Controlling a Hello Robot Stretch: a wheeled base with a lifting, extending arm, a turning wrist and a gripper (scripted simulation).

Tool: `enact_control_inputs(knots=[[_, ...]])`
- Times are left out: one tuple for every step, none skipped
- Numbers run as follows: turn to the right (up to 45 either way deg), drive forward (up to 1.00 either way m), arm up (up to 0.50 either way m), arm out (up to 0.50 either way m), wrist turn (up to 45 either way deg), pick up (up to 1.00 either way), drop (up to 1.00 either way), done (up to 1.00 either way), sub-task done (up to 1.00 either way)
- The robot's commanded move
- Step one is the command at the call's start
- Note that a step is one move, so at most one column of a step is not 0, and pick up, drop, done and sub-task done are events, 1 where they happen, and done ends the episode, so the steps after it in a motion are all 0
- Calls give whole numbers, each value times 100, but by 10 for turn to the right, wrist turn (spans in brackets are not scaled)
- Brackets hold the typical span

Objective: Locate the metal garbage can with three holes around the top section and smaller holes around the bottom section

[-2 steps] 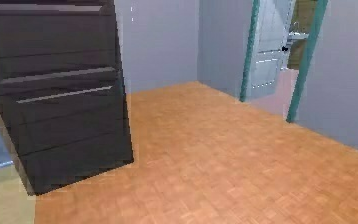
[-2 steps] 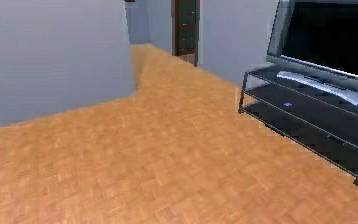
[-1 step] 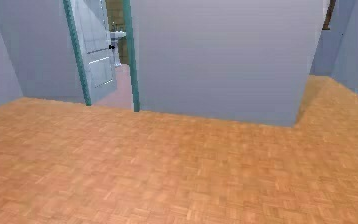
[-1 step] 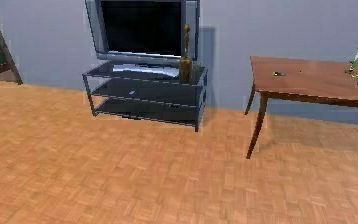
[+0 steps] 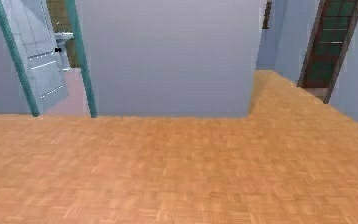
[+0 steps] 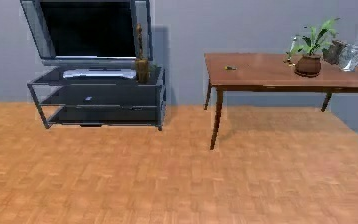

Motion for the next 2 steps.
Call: enact_control_inputs(knots=[[0, 20, 0, 0, 0, 0, 0, 0, 0], [-450, 0, 0, 0, 0, 0, 0, 0, 0]])
